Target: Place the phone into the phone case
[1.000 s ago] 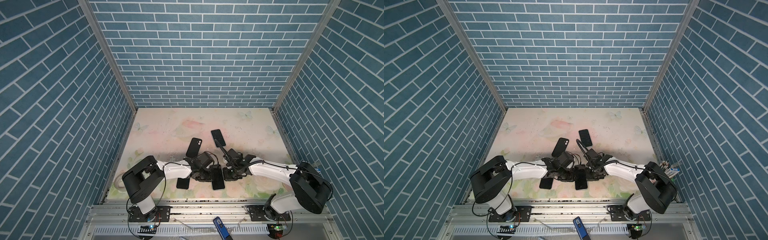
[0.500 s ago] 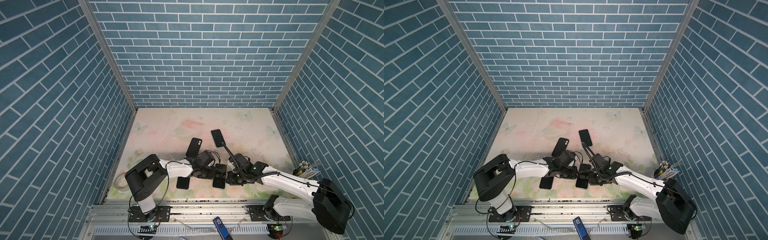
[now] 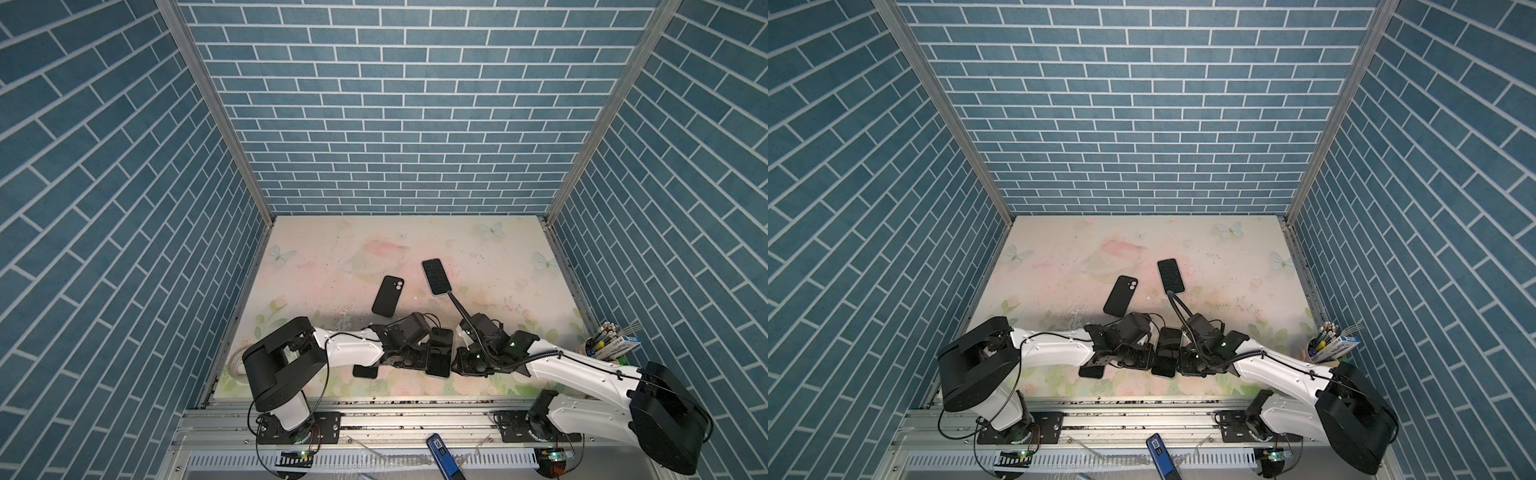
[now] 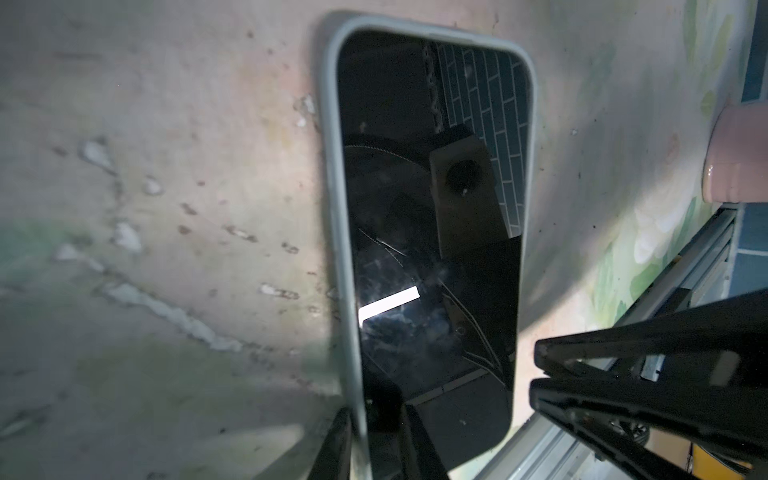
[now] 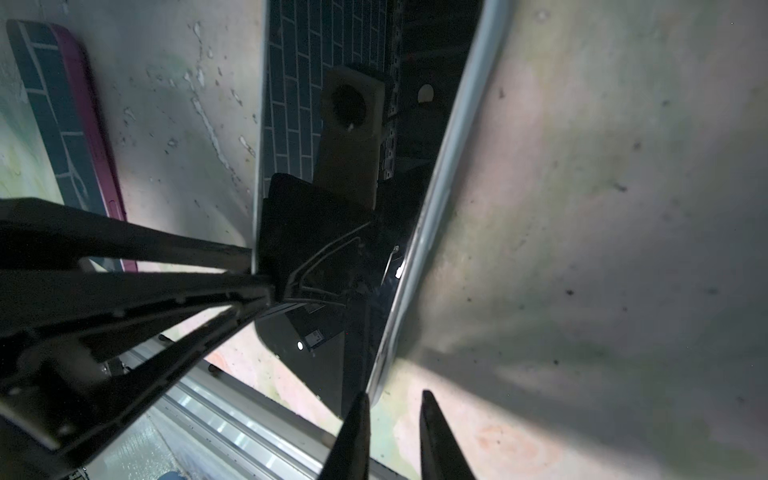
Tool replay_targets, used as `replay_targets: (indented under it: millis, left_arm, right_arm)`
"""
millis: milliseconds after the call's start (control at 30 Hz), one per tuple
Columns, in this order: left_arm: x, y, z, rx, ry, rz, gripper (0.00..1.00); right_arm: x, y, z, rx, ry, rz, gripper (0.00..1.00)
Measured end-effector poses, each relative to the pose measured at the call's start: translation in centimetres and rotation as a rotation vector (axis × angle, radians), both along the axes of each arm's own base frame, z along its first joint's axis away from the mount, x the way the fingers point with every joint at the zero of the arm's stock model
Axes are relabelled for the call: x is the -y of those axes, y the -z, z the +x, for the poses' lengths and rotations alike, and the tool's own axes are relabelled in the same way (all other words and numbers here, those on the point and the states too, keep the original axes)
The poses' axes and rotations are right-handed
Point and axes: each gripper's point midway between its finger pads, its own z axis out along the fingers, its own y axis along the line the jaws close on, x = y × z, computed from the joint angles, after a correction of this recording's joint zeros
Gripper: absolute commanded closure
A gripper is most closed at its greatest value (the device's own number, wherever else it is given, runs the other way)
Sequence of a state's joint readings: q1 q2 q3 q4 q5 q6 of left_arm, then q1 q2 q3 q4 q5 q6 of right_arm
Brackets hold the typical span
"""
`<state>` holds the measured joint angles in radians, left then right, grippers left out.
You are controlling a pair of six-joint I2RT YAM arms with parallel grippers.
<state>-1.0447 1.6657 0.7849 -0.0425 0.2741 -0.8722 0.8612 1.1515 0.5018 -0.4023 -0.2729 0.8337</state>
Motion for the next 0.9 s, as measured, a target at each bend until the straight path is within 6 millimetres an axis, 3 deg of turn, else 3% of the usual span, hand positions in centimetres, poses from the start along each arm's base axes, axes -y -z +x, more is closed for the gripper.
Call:
replay_targets:
  millis: [233,500,900]
  left_arm:
    - [2.0,0.0,-0.6,-0.007,0.023,-0.022,0.77]
    - [2.1,0.0,-0.7,-0.007,0.025,-0.022,0.77]
    - [2.2,0.0,-1.7,-0.009,0.039,-0.02,0.76]
  right_arm:
    - [0.8,-0.4,-0.1,0.017,0.008,-0.026,0.74]
    - [2.2,-0.6,-0.2,0.033,0.008,-0.084,0.78]
    - [2.2,0.1,-0.5,0.002,0.002,-0.102,0.82]
